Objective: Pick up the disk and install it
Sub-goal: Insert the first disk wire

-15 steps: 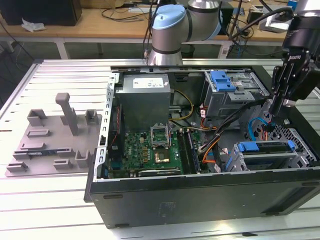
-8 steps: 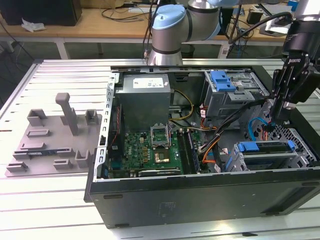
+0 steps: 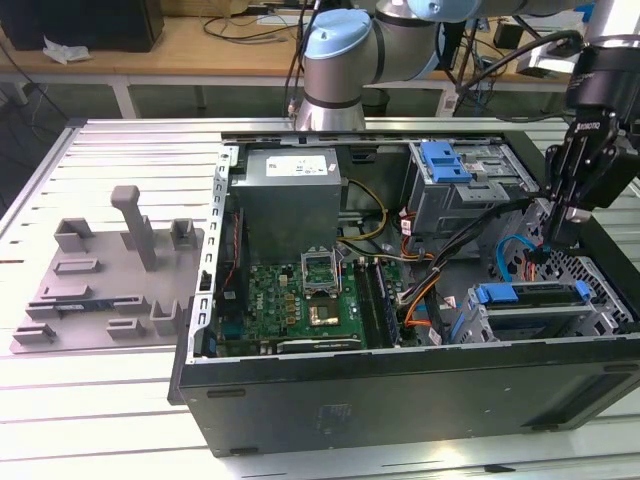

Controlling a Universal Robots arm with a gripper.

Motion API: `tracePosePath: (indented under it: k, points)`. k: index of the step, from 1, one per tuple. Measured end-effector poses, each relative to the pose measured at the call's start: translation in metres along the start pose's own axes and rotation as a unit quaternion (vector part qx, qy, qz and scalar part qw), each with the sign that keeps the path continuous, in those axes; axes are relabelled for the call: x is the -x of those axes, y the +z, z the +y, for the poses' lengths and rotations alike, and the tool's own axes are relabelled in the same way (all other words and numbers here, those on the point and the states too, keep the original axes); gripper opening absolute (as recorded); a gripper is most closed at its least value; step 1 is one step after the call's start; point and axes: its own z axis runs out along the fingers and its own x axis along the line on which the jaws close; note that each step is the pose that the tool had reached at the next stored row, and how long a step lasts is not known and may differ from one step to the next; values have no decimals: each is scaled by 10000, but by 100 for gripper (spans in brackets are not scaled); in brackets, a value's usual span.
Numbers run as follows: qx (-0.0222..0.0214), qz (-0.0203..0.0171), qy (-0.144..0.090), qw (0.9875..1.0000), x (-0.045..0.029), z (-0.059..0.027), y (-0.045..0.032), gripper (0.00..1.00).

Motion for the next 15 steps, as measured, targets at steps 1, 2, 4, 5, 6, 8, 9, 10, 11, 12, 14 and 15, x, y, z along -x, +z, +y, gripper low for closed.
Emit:
tracePosePath:
  k: [1, 2, 4, 5, 6, 8, 9, 10, 11, 12, 14, 15]
  points:
    - [-2, 1, -3, 10000, 10, 3, -6, 26]
    - [-4, 3, -5, 10000, 21, 7, -13, 26]
    - [-8, 8, -4, 10000, 61, 23, -37, 26]
    - [-11, 7, -5, 10000, 66, 25, -37, 26]
    - [-14, 7, -8, 10000, 68, 26, -37, 26]
    - [-26, 7, -18, 10000, 68, 28, -37, 26]
    - [-42, 4, -18, 10000, 68, 31, -36, 26]
    - [-55, 1, -15, 10000, 68, 34, -36, 26]
    - [-69, -2, -11, 10000, 67, 37, -35, 26]
    - [-88, -8, -5, 10000, 66, 41, -33, 26]
    - [-137, -29, 19, 9999, 63, 53, -29, 26]
    - [-149, -35, 27, 9999, 61, 57, -26, 26]
